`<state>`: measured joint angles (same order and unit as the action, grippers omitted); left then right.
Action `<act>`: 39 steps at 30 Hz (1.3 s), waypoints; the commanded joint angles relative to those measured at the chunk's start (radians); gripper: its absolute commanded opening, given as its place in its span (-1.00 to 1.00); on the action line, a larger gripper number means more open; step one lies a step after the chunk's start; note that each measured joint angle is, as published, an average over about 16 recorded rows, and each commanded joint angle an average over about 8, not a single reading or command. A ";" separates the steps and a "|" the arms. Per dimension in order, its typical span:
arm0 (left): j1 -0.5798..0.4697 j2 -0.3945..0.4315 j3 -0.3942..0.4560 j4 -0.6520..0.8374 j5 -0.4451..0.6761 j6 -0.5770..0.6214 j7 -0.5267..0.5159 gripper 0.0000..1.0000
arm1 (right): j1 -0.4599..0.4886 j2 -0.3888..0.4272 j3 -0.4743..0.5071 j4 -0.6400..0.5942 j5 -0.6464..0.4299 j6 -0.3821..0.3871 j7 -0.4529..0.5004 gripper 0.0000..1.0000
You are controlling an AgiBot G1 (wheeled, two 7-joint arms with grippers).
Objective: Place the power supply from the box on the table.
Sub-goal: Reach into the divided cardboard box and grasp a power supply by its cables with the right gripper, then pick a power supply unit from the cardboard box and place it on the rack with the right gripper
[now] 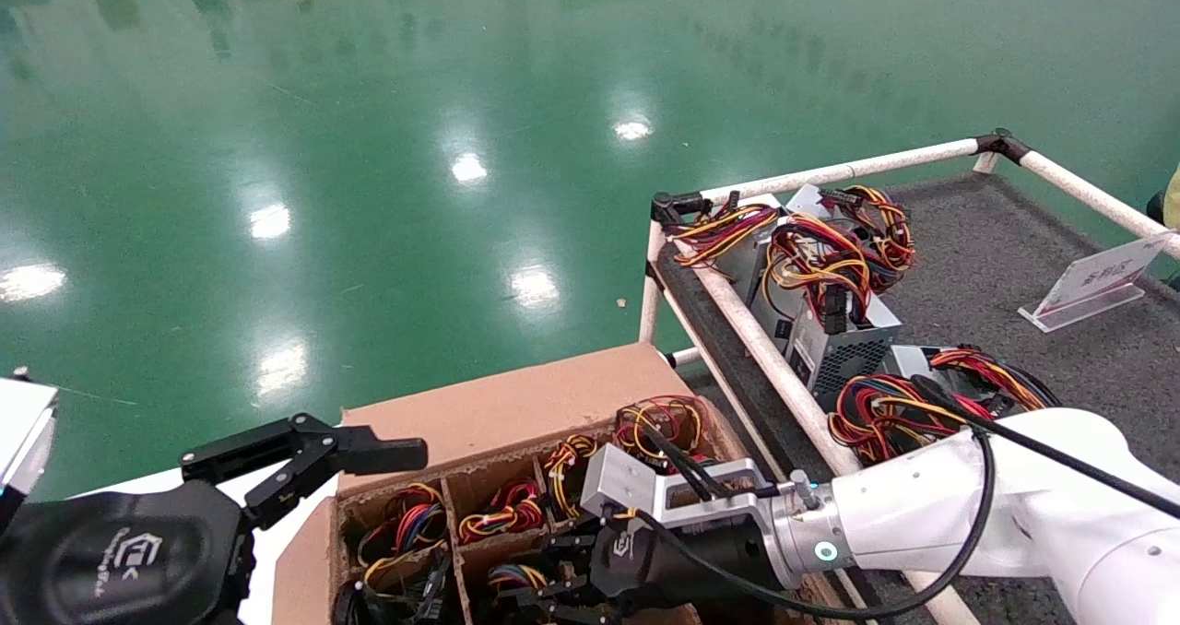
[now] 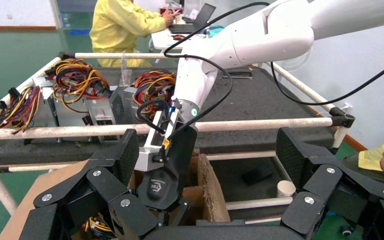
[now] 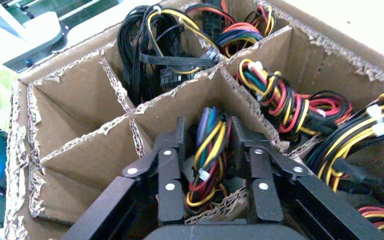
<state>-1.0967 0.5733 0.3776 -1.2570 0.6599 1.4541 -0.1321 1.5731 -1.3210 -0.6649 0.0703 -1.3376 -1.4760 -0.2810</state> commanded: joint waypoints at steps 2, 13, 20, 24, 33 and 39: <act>0.000 0.000 0.000 0.000 0.000 0.000 0.000 1.00 | -0.002 -0.002 -0.002 -0.006 -0.002 0.000 -0.001 -1.00; 0.000 0.000 0.000 0.000 0.000 0.000 0.000 1.00 | 0.012 0.010 0.022 -0.025 0.034 -0.028 0.030 -1.00; 0.000 0.000 0.000 0.000 0.000 0.000 0.000 1.00 | 0.051 0.032 0.046 -0.020 0.071 -0.069 0.049 -1.00; 0.000 0.000 0.000 0.000 0.000 0.000 0.000 1.00 | 0.090 0.053 0.063 0.002 0.097 -0.096 0.071 -1.00; 0.000 0.000 0.000 0.000 0.000 0.000 0.000 1.00 | 0.194 0.150 0.091 0.176 0.181 -0.115 0.182 -1.00; 0.000 0.000 0.000 0.000 0.000 0.000 0.000 1.00 | 0.251 0.260 0.113 0.372 0.257 -0.102 0.319 -1.00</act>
<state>-1.0968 0.5732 0.3778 -1.2570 0.6598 1.4541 -0.1320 1.8236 -1.0523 -0.5496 0.4402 -1.0885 -1.5728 0.0386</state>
